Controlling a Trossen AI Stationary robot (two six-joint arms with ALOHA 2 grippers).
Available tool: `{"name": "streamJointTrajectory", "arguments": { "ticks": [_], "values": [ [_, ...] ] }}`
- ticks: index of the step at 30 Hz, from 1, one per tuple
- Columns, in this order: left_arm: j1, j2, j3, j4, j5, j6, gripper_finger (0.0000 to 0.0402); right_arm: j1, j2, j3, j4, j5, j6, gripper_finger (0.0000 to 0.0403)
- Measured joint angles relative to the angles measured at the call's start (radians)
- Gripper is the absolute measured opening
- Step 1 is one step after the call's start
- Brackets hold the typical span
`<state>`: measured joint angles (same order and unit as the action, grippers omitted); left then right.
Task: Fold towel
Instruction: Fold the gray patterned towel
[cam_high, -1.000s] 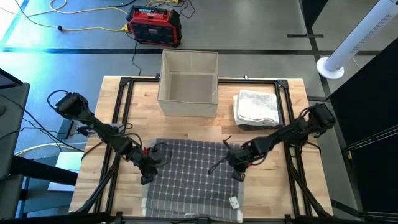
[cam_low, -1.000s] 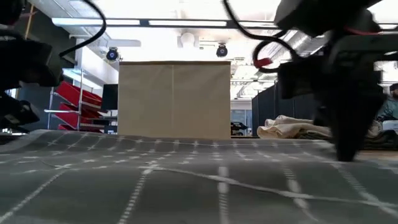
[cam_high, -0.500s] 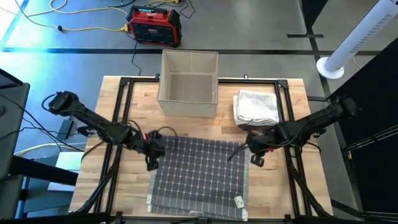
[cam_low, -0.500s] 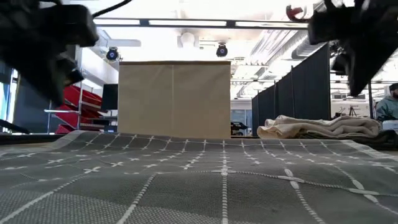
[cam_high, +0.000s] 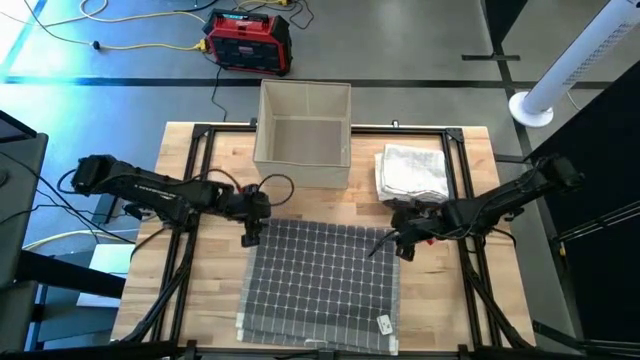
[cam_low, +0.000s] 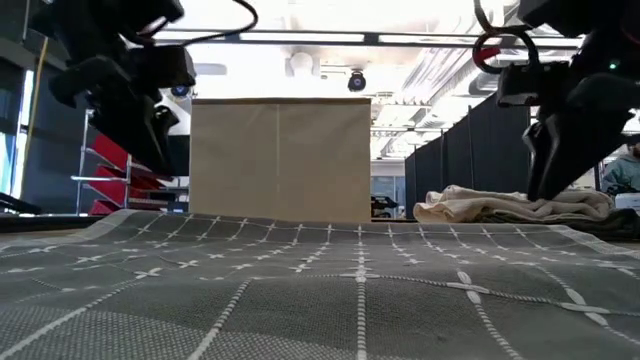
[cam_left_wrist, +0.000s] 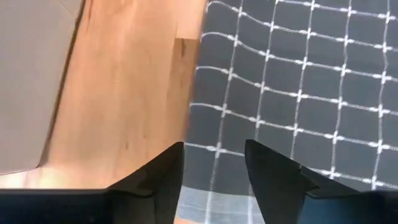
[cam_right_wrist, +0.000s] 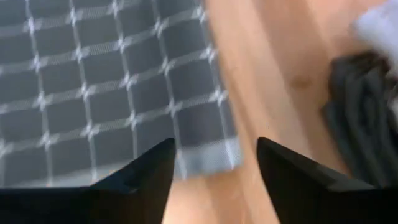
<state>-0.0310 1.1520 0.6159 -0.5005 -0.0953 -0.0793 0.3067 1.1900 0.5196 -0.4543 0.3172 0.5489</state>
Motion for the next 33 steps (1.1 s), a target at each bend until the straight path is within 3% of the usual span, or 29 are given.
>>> {"name": "streamJointTrajectory", "arguments": {
  "ticks": [5, 12, 20, 24, 29, 31, 33],
  "values": [
    [0.089, 0.019, -0.004, -0.002, 0.061, 0.122, 0.0182, -0.007, 0.000, -0.071, 0.057, -0.006, 0.041, 0.0270],
    [0.116, 0.083, -0.070, 0.031, 0.176, 0.135, 0.0182, -0.007, 0.000, -0.086, 0.074, -0.021, 0.079, 0.0264],
    [0.120, 0.100, -0.129, 0.075, 0.093, 0.105, 0.0181, -0.015, 0.047, -0.086, 0.072, -0.019, 0.056, 0.0253],
    [0.138, 0.106, -0.162, 0.107, 0.089, 0.015, 0.0156, -0.028, 0.114, -0.082, 0.083, -0.027, 0.104, 0.0193],
    [0.129, 0.109, -0.163, 0.110, 0.078, -0.070, 0.0061, -0.032, 0.128, -0.078, 0.097, -0.065, 0.154, 0.0031],
    [0.126, 0.110, -0.154, 0.104, 0.079, -0.098, 0.0020, -0.032, 0.121, -0.062, 0.073, -0.071, 0.159, 0.0015],
    [0.126, 0.111, -0.133, 0.095, 0.084, -0.111, 0.0009, -0.032, 0.111, -0.028, 0.007, -0.061, 0.161, 0.0011]
  ]
}}
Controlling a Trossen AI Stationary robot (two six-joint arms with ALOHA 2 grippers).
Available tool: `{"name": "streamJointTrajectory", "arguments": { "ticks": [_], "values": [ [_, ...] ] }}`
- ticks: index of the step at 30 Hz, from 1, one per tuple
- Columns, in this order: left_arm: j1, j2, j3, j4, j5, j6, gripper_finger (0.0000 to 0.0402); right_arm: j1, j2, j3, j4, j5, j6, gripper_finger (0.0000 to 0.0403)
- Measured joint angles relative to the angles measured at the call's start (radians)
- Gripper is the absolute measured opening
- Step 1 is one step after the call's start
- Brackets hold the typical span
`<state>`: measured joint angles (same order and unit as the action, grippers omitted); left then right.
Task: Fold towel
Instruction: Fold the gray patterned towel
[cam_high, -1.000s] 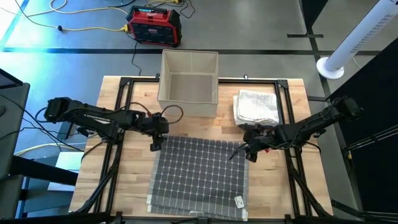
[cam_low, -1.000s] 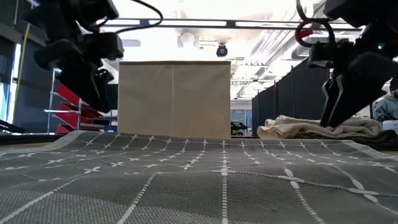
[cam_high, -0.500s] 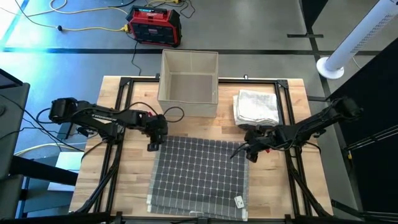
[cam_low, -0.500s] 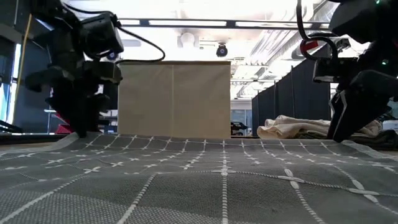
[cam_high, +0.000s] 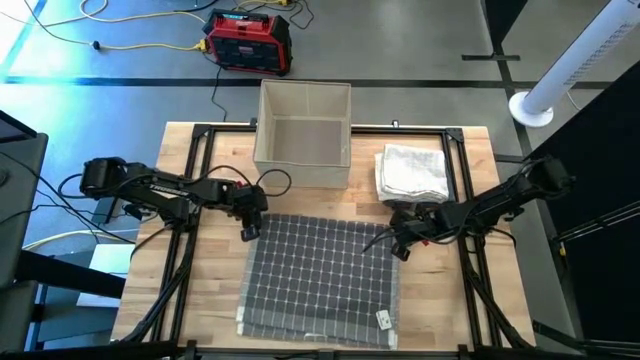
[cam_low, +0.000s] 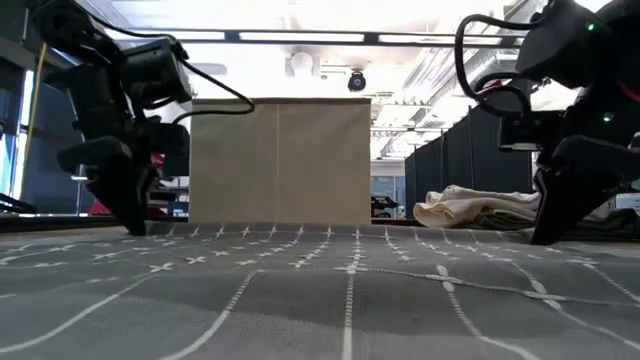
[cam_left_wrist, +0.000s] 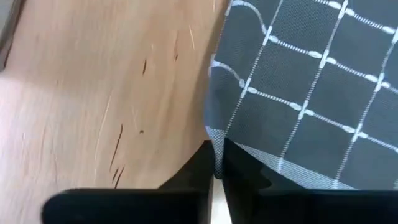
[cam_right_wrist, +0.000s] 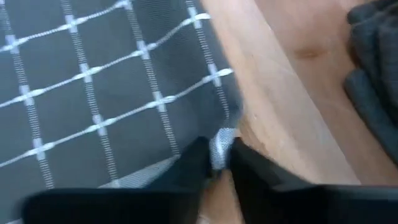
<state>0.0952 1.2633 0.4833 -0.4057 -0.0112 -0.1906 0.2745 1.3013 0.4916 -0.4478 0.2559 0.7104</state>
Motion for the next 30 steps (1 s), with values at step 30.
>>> {"name": "streamJointTrajectory", "arguments": {
  "ticks": [30],
  "values": [
    [-0.612, -0.037, 0.382, -0.497, -0.012, -0.321, 0.0005, 0.368, 0.081, 0.536, -0.335, -0.146, 0.026, 0.0002]
  ]
}}
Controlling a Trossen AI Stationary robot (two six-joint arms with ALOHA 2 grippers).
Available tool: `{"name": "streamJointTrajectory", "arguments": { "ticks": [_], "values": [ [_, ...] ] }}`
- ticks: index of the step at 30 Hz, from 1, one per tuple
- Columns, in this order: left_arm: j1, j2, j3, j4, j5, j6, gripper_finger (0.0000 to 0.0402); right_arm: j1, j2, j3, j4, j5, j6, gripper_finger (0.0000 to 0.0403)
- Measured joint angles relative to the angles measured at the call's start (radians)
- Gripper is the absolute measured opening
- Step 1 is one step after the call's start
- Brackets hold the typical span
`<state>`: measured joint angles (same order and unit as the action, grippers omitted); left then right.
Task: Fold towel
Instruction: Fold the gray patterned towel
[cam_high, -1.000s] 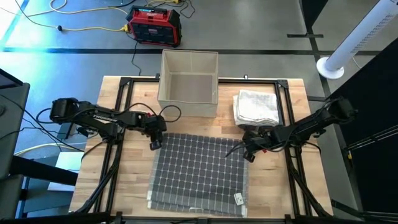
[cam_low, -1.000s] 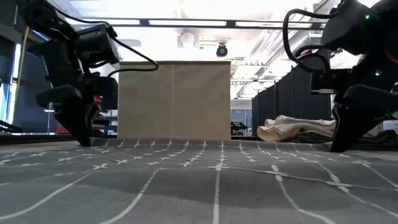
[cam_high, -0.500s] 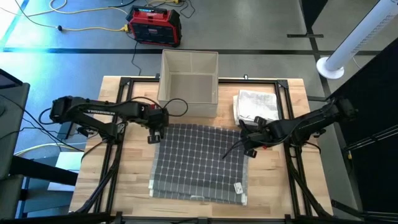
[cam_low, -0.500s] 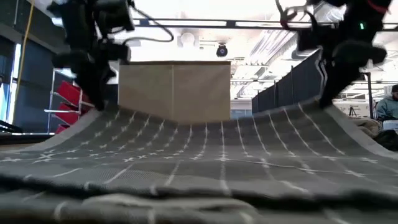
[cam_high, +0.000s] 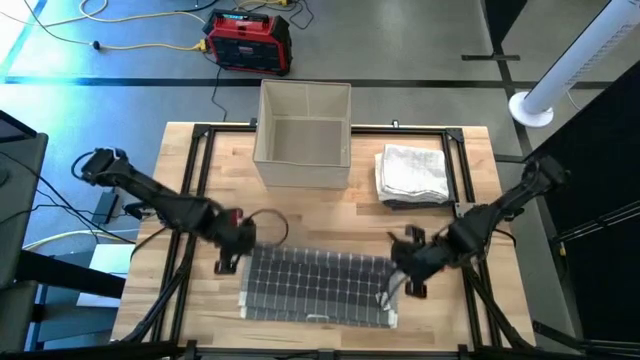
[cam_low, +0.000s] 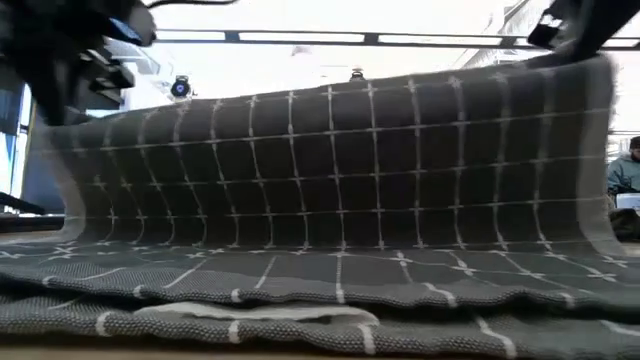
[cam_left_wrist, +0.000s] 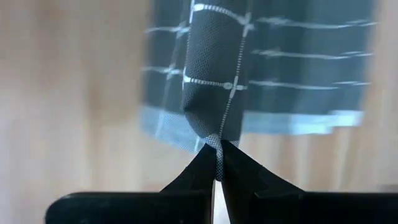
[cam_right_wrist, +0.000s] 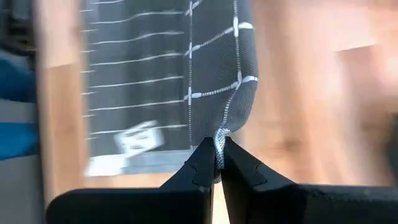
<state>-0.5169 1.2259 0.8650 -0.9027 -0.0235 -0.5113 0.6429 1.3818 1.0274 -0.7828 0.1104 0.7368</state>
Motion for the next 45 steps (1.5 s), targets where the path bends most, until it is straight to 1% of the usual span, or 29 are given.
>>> {"name": "streamJointTrajectory", "arguments": {
  "ticks": [3, 7, 12, 15, 17, 19, 22, 25, 29, 32, 37, 39, 40, 42, 43, 45],
  "values": [
    [-0.080, 0.006, -0.040, 0.154, 0.002, -0.062, 0.0005, 0.037, 0.076, -0.002, 0.060, -0.069, 0.006, 0.0002],
    [-0.145, 0.020, -0.058, 0.265, 0.025, -0.087, 0.0005, 0.058, 0.153, -0.003, 0.146, -0.142, 0.003, 0.0002],
    [-0.176, 0.040, -0.068, 0.335, 0.124, -0.106, 0.0005, 0.060, 0.200, -0.003, 0.231, -0.216, -0.007, 0.0002],
    [-0.188, 0.058, -0.068, 0.342, 0.112, -0.106, 0.0006, 0.060, 0.220, -0.003, 0.247, -0.225, -0.017, 0.0002],
    [-0.188, 0.069, -0.068, 0.342, 0.105, -0.106, 0.0011, 0.060, 0.228, -0.003, 0.242, -0.225, -0.019, 0.0015],
    [-0.188, 0.088, -0.068, 0.351, 0.120, -0.107, 0.0023, 0.060, 0.239, -0.003, 0.245, -0.230, -0.018, 0.0040],
    [-0.189, 0.123, -0.068, 0.367, 0.198, -0.130, 0.0048, 0.060, 0.259, -0.003, 0.259, -0.295, -0.012, 0.0084],
    [-0.200, 0.161, -0.068, 0.436, 0.285, -0.152, 0.0068, 0.071, 0.274, -0.003, 0.324, -0.359, -0.012, 0.0115],
    [-0.209, 0.194, -0.067, 0.560, 0.335, -0.205, 0.0082, 0.087, 0.283, -0.003, 0.357, -0.370, -0.012, 0.0129],
    [-0.216, 0.206, -0.067, 0.572, 0.341, -0.221, 0.0085, 0.093, 0.282, -0.003, 0.332, -0.367, -0.009, 0.0128],
    [-0.190, 0.144, -0.061, 0.445, 0.330, -0.240, 0.0082, 0.059, 0.244, 0.000, 0.209, -0.323, 0.145, 0.0122],
    [-0.166, 0.107, -0.059, 0.360, 0.283, -0.248, 0.0079, 0.036, 0.218, 0.000, 0.129, -0.276, 0.255, 0.0121],
    [-0.158, 0.085, -0.058, 0.322, 0.246, -0.248, 0.0077, 0.025, 0.205, 0.000, 0.088, -0.244, 0.331, 0.0121],
    [-0.154, 0.044, -0.059, 0.255, 0.159, -0.246, 0.0075, 0.006, 0.192, 0.001, -0.010, -0.184, 0.530, 0.0122],
    [-0.155, 0.027, -0.066, 0.228, 0.115, -0.241, 0.0074, -0.002, 0.192, 0.001, -0.057, -0.169, 0.640, 0.0123],
    [-0.159, -0.002, -0.086, 0.174, 0.041, -0.239, 0.0074, -0.016, 0.197, -0.001, -0.116, -0.172, 0.813, 0.0125]
  ]
}}
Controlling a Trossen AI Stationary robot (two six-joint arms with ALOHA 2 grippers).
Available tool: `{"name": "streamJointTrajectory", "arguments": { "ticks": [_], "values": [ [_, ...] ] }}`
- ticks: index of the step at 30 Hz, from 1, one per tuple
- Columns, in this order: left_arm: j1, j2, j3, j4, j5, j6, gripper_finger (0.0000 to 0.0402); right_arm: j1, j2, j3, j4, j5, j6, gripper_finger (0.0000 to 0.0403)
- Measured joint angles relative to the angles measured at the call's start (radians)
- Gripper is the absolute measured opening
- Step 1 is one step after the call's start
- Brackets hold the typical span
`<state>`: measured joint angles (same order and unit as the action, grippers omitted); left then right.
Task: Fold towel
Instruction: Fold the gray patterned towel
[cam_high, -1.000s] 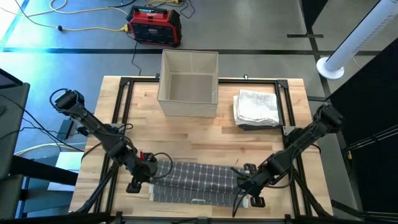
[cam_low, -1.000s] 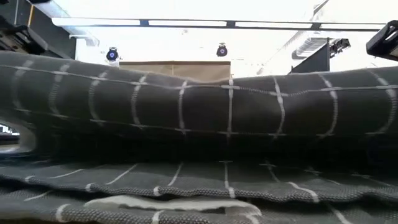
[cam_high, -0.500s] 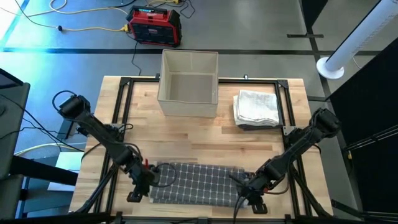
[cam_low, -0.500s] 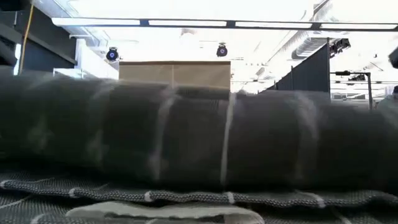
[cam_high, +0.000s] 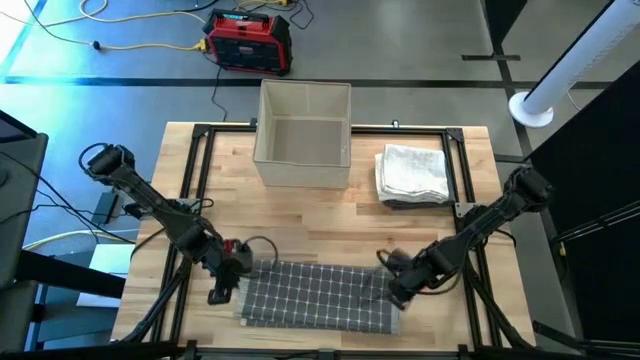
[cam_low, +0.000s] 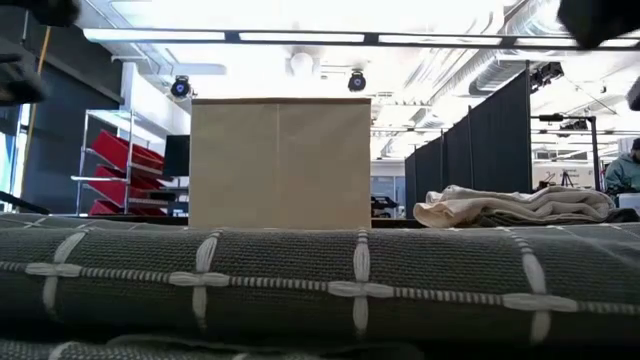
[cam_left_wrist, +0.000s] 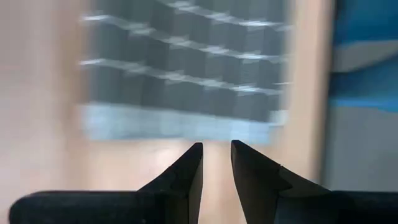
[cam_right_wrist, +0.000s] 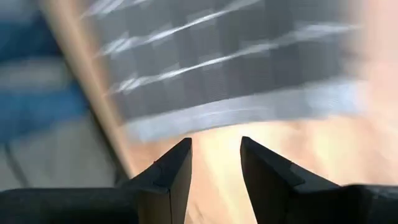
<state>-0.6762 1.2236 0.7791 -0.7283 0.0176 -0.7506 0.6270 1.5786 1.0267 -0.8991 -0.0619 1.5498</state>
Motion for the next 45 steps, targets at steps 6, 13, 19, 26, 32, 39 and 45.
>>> {"name": "streamJointTrajectory", "arguments": {
  "ticks": [6, 13, 19, 26, 32, 39, 45],
  "values": [
    [-0.043, -0.011, -0.091, 0.017, -0.027, -0.008, 0.0074, 0.006, 0.038, 0.000, 0.146, -0.041, 0.234, 0.0142],
    [-0.079, -0.011, -0.193, 0.168, -0.093, -0.080, 0.0074, 0.009, 0.118, 0.002, 0.180, -0.020, 0.392, 0.0175],
    [-0.087, -0.002, -0.258, 0.297, -0.129, -0.103, 0.0074, 0.028, 0.193, 0.001, 0.207, -0.011, 0.441, 0.0188],
    [-0.093, 0.054, -0.369, 0.509, -0.169, -0.130, 0.0074, 0.036, 0.236, 0.004, 0.216, -0.009, 0.438, 0.0114],
    [-0.039, 0.118, -0.419, 0.679, -0.254, -0.120, 0.0074, 0.014, 0.200, -0.001, 0.142, 0.045, 0.380, 0.0014],
    [0.124, 0.192, -0.423, 0.875, -0.261, 0.059, 0.0074, -0.058, -0.002, -0.001, -0.013, 0.177, 0.337, 0.0008],
    [0.307, 0.258, -0.424, 0.995, -0.257, 0.179, 0.0074, -0.152, -0.110, 0.000, 0.020, 0.210, 0.227, 0.0008]
  ]
}}
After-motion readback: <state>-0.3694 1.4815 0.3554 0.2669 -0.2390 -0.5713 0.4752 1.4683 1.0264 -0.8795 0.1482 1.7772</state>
